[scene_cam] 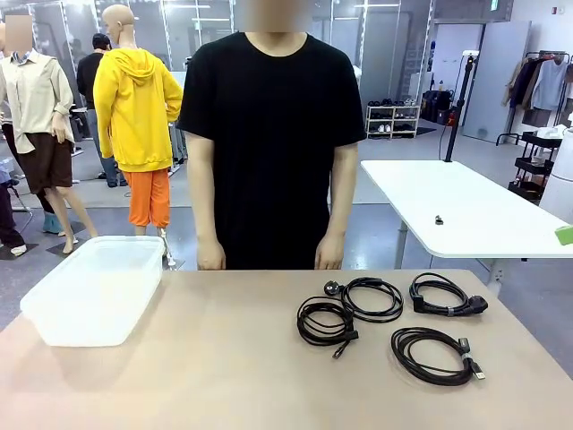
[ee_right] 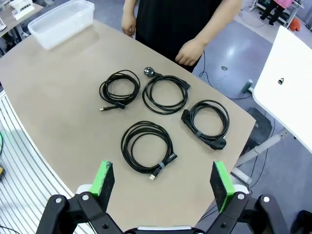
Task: Organize and store the cables.
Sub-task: Place the Power Cable into the Organizing box.
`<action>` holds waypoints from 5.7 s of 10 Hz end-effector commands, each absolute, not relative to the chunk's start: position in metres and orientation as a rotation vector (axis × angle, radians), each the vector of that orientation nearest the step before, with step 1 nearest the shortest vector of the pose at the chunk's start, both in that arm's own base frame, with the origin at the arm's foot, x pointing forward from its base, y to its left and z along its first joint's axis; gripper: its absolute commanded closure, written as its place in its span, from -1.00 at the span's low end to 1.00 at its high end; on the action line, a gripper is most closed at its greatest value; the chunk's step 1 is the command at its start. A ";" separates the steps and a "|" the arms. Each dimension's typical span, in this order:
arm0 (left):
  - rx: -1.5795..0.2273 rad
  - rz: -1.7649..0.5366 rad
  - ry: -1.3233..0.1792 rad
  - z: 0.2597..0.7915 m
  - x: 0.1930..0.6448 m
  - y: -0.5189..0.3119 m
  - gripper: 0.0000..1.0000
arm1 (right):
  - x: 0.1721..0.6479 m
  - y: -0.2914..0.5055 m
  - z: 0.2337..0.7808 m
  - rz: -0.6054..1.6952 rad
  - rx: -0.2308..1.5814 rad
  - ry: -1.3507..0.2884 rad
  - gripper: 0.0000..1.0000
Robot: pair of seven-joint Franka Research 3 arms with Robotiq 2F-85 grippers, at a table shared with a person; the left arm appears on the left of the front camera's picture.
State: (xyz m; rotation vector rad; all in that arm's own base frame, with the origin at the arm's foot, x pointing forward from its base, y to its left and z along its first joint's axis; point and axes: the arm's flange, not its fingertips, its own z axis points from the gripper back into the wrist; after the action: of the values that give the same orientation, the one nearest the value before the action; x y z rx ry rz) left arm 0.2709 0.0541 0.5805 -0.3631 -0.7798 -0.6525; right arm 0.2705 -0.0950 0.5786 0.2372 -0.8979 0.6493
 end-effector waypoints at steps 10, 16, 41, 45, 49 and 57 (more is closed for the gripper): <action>-0.362 -0.655 -0.779 0.581 0.271 0.053 -1.00 | 0.270 -0.095 0.579 0.649 0.237 -0.898 -1.00; -0.362 -0.655 -0.779 0.581 0.271 0.053 -1.00 | 0.270 -0.095 0.579 0.649 0.237 -0.898 -1.00; -0.362 -0.655 -0.779 0.581 0.271 0.053 -1.00 | 0.471 -0.038 0.461 1.181 -0.102 -0.340 -1.00; -0.362 -0.655 -0.779 0.581 0.271 0.053 -1.00 | 0.473 -0.035 0.452 1.176 -0.124 -0.322 -1.00; -0.362 -0.655 -0.779 0.581 0.271 0.053 -1.00 | 0.503 -0.030 0.435 1.251 -0.124 -0.305 -1.00; -0.362 -0.655 -0.779 0.581 0.271 0.053 -1.00 | 0.572 -0.033 0.354 1.392 -0.068 -0.158 -1.00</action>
State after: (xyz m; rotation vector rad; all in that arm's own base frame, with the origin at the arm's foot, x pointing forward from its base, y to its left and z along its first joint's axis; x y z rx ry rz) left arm 0.2709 0.0536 0.5803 -0.3614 -0.7789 -0.6537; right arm 0.5607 -0.0271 0.3561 -0.0869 -0.1538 1.3574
